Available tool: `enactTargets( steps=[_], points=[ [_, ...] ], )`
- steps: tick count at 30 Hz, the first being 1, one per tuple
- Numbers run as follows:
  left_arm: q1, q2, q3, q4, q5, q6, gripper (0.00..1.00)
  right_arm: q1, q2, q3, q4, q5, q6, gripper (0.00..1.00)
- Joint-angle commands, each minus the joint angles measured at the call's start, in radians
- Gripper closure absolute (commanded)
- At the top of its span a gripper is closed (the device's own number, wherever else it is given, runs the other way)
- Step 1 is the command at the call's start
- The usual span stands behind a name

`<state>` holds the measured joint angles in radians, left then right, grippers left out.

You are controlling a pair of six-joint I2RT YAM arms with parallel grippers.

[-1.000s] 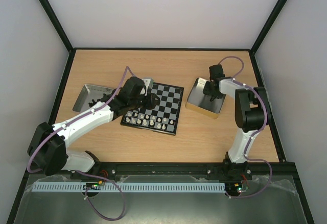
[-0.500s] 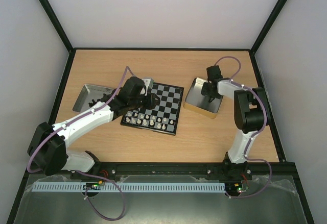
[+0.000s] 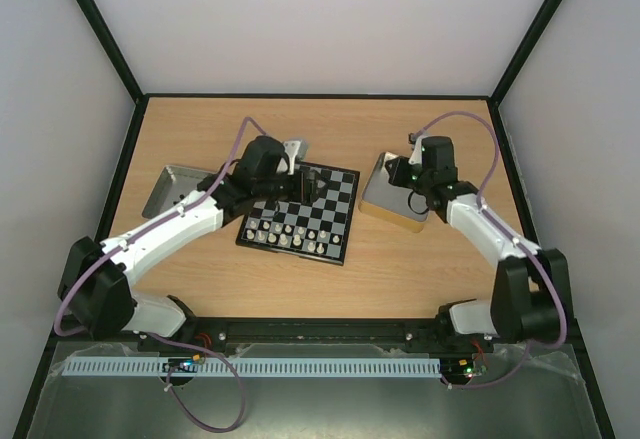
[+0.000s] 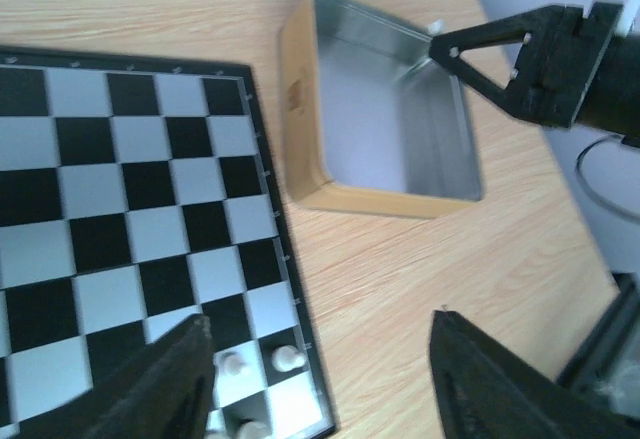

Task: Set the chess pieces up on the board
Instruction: Pick up the chess piece from the storage box, then place the chess piece on the chessboard.

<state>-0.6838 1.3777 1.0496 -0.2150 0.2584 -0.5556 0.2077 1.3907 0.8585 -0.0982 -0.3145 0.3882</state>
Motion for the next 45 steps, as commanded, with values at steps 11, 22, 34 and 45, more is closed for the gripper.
enactTargets(
  steps=[11,22,34,45],
  points=[
    [0.029,0.096,0.177,0.143,0.304,-0.200,0.26,0.101,-0.243,-0.084,0.210,-0.694,-0.076,0.95],
    [0.042,0.135,0.167,0.216,0.388,-0.294,0.54,0.122,-0.235,-0.073,0.181,-0.739,-0.110,0.95],
    [0.048,0.157,0.106,0.307,0.466,-0.381,0.70,0.130,-0.203,-0.055,0.155,-0.725,-0.121,0.95],
    [0.047,0.165,0.086,0.313,0.480,-0.378,0.91,0.130,-0.201,-0.055,0.154,-0.720,-0.118,0.93]
  ],
)
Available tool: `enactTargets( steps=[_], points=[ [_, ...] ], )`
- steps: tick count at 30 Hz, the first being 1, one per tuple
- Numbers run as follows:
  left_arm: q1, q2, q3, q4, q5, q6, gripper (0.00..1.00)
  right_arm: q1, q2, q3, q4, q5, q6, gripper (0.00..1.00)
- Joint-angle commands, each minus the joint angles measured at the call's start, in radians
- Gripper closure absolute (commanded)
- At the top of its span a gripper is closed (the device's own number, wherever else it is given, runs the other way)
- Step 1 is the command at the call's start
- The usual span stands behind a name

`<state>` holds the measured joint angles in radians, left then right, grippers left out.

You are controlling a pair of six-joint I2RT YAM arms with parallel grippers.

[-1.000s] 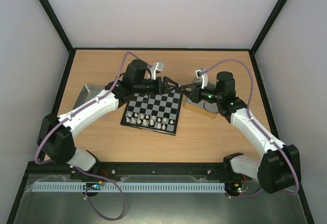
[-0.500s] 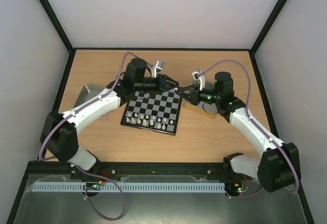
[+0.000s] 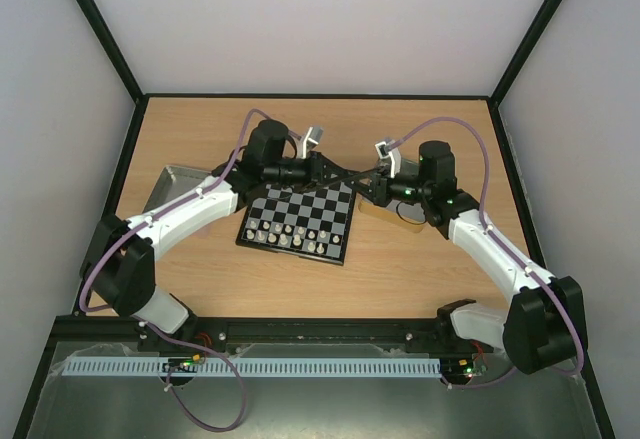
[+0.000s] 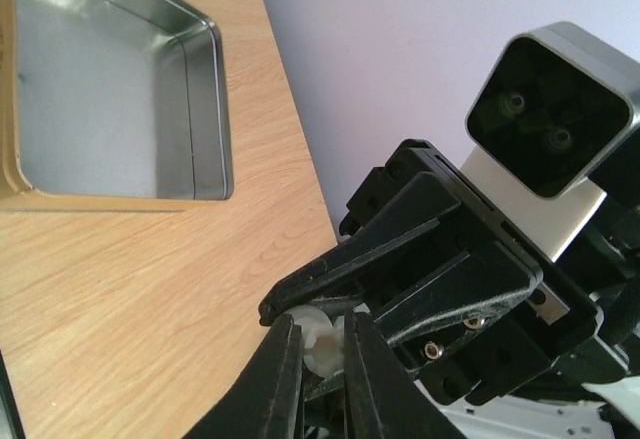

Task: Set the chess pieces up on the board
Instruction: Place the chess piece on the chessboard.

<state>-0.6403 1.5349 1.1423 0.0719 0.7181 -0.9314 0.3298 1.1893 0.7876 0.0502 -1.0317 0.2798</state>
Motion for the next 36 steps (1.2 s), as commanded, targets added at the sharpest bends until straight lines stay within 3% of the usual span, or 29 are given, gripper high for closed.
enactTargets(
  steps=[1,7,10,14,17,20,23,27,36],
  points=[
    [0.004,0.009,-0.006,0.025,0.017,0.002,0.93,0.008,0.000,0.017,0.004,-0.002,-0.010,0.91],
    [0.004,-0.010,0.003,-0.059,-0.093,0.099,0.97,0.008,-0.021,-0.010,0.010,0.085,0.068,0.50],
    [0.002,-0.039,0.000,-0.166,-0.248,0.203,0.97,0.008,-0.066,-0.033,-0.020,0.219,0.091,0.40],
    [-0.043,-0.074,-0.029,-0.279,-0.482,0.326,0.97,0.008,-0.128,-0.049,-0.052,0.545,0.188,0.39],
    [-0.155,-0.089,-0.045,-0.333,-0.665,0.411,0.96,0.008,-0.136,-0.047,-0.103,0.766,0.255,0.40],
    [-0.268,-0.074,-0.055,-0.377,-0.786,0.453,0.96,0.008,-0.135,-0.056,-0.122,0.894,0.296,0.40],
    [-0.358,-0.047,-0.075,-0.409,-0.905,0.456,0.96,0.007,-0.139,-0.078,-0.114,0.943,0.328,0.40],
    [-0.421,-0.009,-0.101,-0.420,-0.952,0.448,0.96,0.006,-0.126,-0.091,-0.116,0.976,0.349,0.40],
    [-0.480,0.060,-0.191,-0.313,-0.907,0.419,0.95,0.007,-0.091,-0.102,-0.119,0.988,0.391,0.40]
  ],
)
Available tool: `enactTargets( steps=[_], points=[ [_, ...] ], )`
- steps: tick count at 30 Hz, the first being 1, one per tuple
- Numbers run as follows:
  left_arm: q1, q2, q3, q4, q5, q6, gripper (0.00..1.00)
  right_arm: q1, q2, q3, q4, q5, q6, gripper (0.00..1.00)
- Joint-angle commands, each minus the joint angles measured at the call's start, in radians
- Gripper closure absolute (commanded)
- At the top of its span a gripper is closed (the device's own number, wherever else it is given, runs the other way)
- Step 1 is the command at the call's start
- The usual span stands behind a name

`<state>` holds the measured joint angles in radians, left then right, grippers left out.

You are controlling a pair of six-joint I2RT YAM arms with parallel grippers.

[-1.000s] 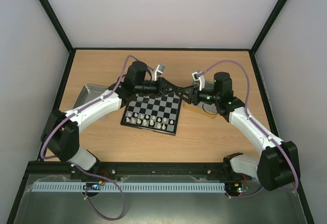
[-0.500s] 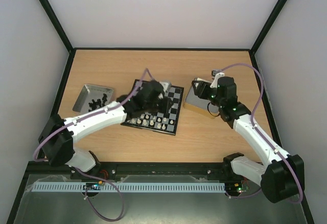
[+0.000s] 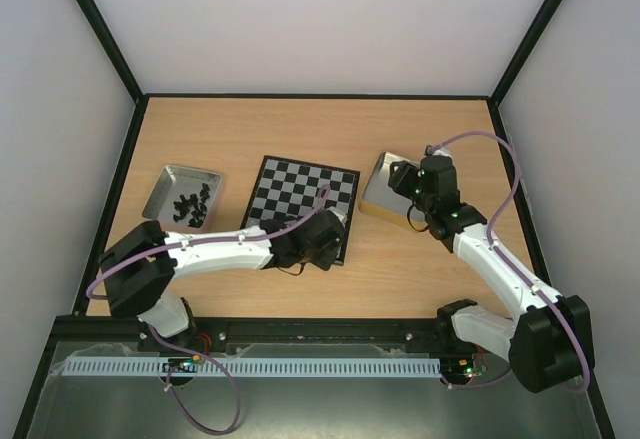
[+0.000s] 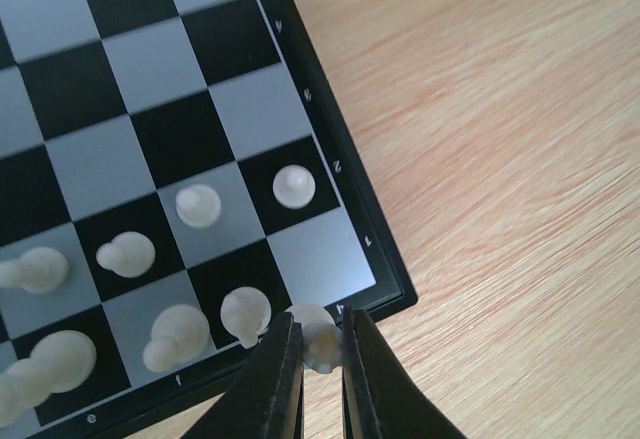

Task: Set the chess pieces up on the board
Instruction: Place the chess piece on the chessboard.

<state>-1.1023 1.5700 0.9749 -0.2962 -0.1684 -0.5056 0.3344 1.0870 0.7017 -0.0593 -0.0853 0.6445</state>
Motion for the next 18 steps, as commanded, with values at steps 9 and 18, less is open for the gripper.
enactTargets(
  steps=[9,18],
  points=[
    [-0.021,0.072,-0.044,0.160,0.005,0.002,0.94,0.002,0.033,-0.019,-0.002,0.035,0.030,0.40],
    [-0.021,0.133,-0.026,0.167,-0.044,0.004,0.93,0.002,0.048,-0.018,-0.006,0.038,0.028,0.40]
  ],
)
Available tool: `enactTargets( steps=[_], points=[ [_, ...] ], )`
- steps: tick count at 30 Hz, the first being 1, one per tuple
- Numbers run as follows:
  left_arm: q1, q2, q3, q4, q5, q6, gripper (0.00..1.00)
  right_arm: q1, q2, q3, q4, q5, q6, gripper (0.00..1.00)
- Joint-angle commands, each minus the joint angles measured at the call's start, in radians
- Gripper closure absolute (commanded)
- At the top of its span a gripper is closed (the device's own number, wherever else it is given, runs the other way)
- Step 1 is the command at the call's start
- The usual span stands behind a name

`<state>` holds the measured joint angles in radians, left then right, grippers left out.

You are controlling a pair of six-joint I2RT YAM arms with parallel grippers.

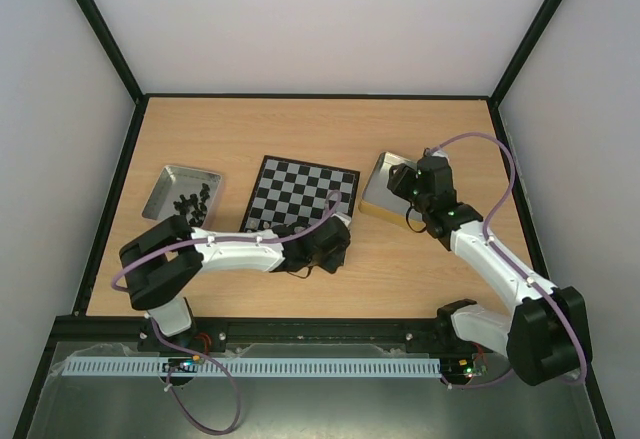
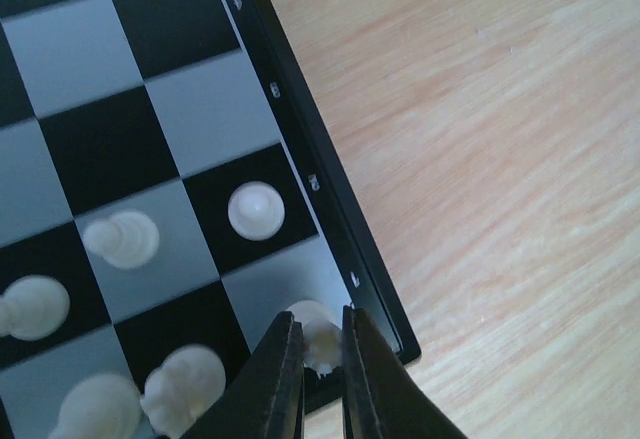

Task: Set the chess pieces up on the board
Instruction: Place the chess piece on the chessboard, then reset both arms

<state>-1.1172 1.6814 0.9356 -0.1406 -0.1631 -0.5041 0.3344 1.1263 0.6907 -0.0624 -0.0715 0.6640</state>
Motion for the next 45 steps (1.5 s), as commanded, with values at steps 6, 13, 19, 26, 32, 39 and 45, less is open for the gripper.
enactTargets(
  steps=[6,13,19,26,32,39,45],
  points=[
    [-0.004,0.037,0.016,0.001,-0.049,0.007,0.89,0.002,0.010,-0.008,-0.004,0.018,0.011,0.40],
    [-0.004,0.002,0.036,-0.030,-0.033,0.020,0.70,0.002,-0.005,-0.004,-0.011,0.012,0.014,0.40],
    [-0.002,-0.047,0.082,-0.065,-0.024,0.017,0.58,0.002,-0.029,0.001,-0.026,0.010,0.018,0.39],
    [0.027,-0.207,0.075,-0.075,-0.092,0.015,0.30,0.002,-0.098,0.005,-0.100,0.039,0.030,0.39],
    [0.203,-0.450,0.012,-0.113,-0.108,0.036,0.09,0.002,-0.198,0.017,-0.231,0.108,0.029,0.37],
    [0.345,-0.772,0.006,-0.214,-0.187,0.053,0.01,0.002,-0.363,0.094,-0.427,0.256,0.019,0.30],
    [0.347,-0.969,0.041,-0.345,-0.306,0.057,0.01,0.002,-0.544,0.156,-0.549,0.384,-0.019,0.15]
  ],
)
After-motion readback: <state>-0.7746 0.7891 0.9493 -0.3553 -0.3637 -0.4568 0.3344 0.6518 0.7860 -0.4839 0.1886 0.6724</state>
